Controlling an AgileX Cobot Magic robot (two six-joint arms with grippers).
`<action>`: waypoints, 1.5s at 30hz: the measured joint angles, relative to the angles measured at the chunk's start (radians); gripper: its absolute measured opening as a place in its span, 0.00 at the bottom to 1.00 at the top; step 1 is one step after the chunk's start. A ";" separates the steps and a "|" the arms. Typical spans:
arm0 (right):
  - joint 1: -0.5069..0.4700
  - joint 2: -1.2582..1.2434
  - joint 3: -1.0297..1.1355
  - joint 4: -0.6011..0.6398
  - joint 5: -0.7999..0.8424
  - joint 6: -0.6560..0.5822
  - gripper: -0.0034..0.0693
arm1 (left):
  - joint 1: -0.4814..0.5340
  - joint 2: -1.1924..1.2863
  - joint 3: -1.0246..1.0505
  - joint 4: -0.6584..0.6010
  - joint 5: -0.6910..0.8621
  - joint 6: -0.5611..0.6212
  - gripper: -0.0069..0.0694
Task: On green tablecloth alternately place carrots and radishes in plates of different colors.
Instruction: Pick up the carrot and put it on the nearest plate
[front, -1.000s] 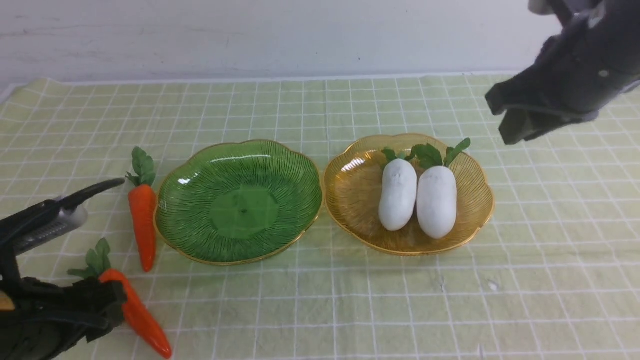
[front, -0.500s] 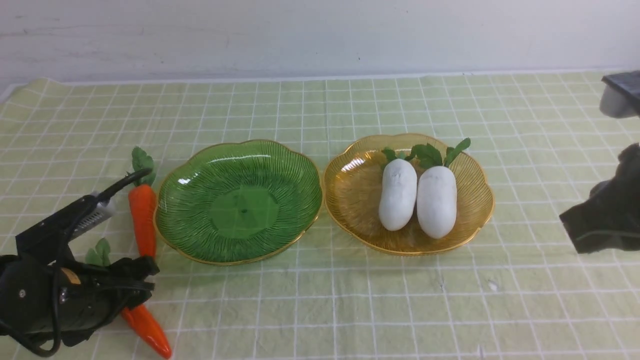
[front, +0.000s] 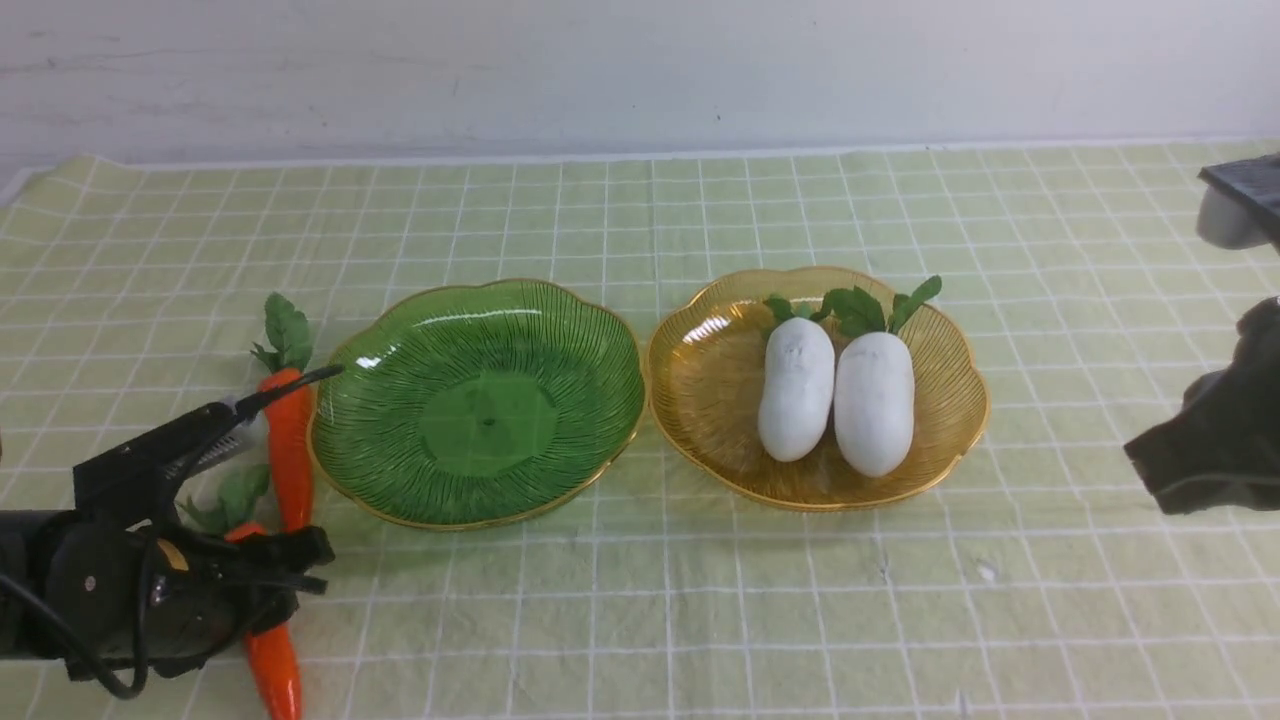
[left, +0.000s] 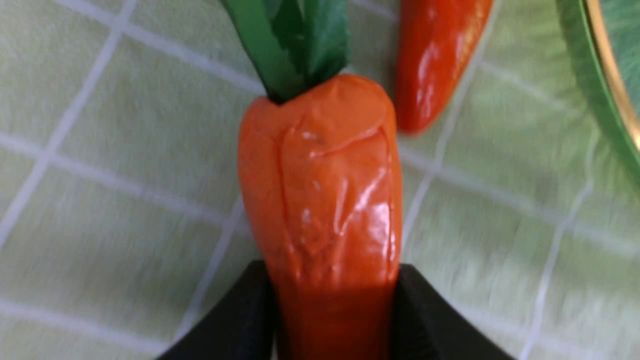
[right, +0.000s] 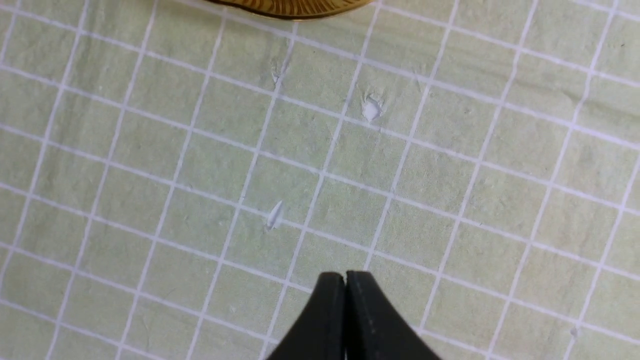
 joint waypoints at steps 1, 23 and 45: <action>0.000 0.000 0.000 -0.001 0.000 0.000 0.03 | 0.000 -0.006 -0.002 0.004 0.015 0.003 0.42; 0.000 0.002 0.000 0.062 -0.088 0.000 0.03 | -0.144 0.116 -0.643 0.111 0.441 0.108 0.48; 0.000 0.002 0.000 0.065 -0.087 0.000 0.03 | -0.018 0.323 -0.883 0.266 0.621 0.049 0.62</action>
